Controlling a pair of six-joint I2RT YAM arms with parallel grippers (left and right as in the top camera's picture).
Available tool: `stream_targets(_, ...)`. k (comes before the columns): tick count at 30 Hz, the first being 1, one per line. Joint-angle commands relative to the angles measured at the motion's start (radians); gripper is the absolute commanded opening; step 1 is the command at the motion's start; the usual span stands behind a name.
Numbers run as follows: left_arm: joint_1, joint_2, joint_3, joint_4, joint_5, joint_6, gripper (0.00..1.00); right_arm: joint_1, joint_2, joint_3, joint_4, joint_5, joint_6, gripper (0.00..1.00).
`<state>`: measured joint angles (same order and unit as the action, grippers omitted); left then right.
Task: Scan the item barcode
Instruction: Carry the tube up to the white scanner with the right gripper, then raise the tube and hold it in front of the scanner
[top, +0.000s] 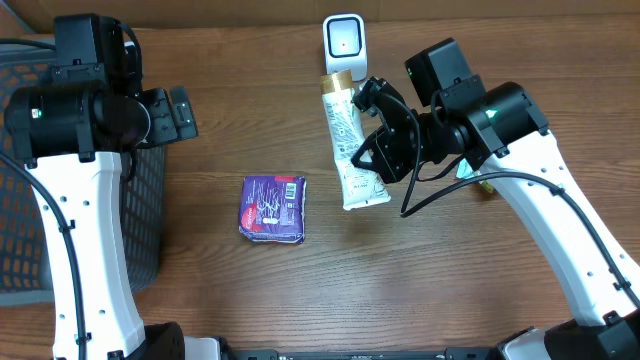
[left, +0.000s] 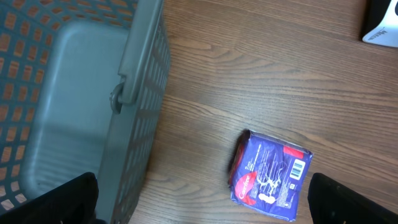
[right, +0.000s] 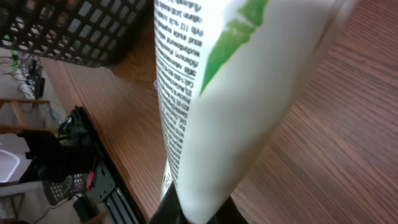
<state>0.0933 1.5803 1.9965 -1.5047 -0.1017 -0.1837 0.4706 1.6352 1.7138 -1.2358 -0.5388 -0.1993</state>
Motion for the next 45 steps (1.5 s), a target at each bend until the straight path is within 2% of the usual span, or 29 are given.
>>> stream_targets(1,-0.002,-0.004,0.021,-0.002,0.005,-0.003,1.00,0.002,-0.034,0.041,0.005,0.027,-0.019,0.04)
stream_targets(45,-0.002,-0.004,0.021,-0.002,0.005,-0.003,1.00,0.002,-0.034,0.041,0.015,0.053,-0.015,0.04)
